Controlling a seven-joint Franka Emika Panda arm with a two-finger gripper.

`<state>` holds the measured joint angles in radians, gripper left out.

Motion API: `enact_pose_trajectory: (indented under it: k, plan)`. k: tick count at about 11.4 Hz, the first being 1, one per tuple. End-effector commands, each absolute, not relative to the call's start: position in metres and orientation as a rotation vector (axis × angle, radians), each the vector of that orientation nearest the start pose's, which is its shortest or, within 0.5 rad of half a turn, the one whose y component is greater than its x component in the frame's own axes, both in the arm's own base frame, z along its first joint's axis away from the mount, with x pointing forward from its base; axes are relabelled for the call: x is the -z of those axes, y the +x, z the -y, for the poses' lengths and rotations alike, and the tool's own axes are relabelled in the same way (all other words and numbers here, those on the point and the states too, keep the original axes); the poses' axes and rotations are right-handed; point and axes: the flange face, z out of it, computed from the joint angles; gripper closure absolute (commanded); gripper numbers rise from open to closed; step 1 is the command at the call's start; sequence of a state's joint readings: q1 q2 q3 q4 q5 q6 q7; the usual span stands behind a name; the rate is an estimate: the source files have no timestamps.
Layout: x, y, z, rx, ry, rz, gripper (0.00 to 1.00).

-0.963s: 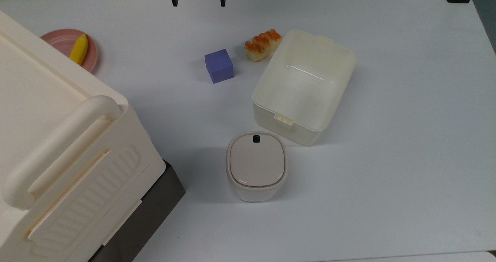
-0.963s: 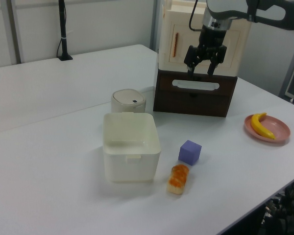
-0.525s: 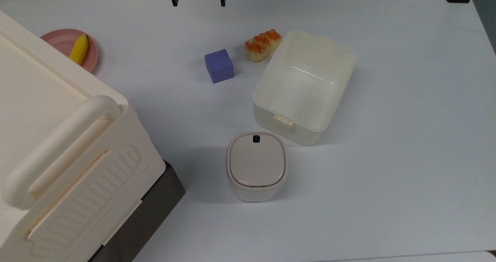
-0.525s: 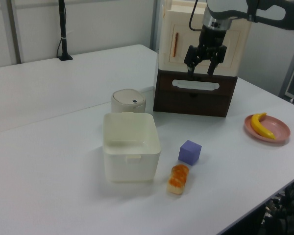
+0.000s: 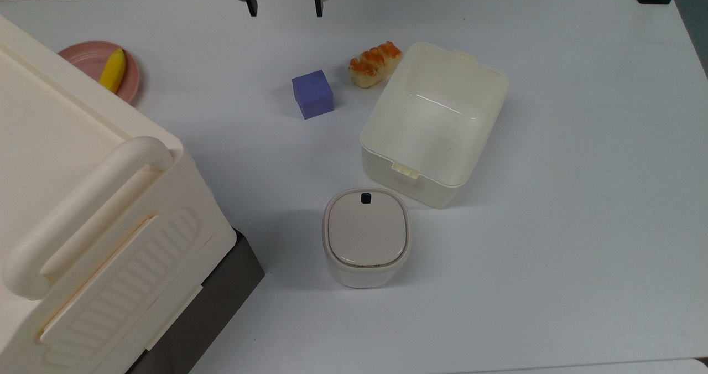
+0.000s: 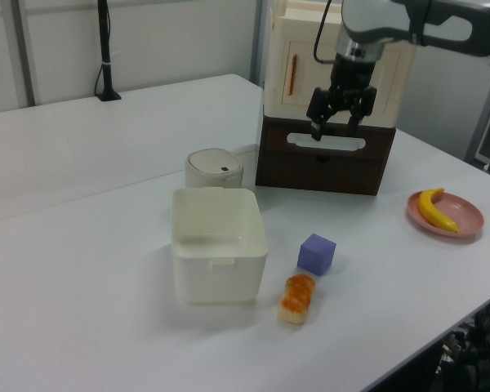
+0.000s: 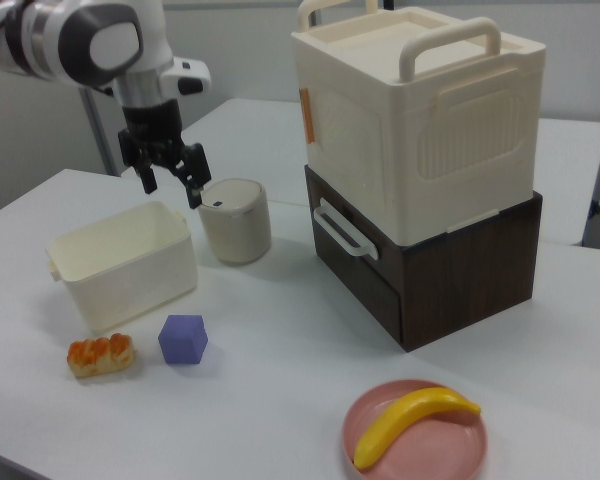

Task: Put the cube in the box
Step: 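Move the open gripper down over the purple cube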

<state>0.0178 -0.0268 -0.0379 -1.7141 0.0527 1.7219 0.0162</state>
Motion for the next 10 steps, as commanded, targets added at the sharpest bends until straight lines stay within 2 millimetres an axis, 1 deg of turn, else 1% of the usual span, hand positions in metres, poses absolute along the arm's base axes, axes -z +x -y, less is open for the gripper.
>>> enact_pose_trajectory:
  k: [1, 3, 5, 6, 7, 8, 9, 10]
  plan:
    - [-0.541, 0.523, 0.008, 0.088, -3.094, 0.021, 0.00]
    - [-0.513, 0.520, 0.014, 0.057, -3.149, 0.064, 0.00]
    - [-0.486, 0.515, 0.012, -0.005, -3.178, 0.201, 0.00]
    - [-0.475, 0.514, 0.010, -0.046, -3.198, 0.297, 0.00]
    - [-0.458, 0.515, 0.004, -0.115, -3.202, 0.501, 0.00]
    - [-0.447, 0.516, -0.007, -0.155, -3.176, 0.671, 0.00]
    - [-0.437, 0.520, -0.014, -0.162, -3.166, 0.708, 0.00]
    - [-0.424, 0.526, -0.026, -0.167, -3.158, 0.742, 0.00]
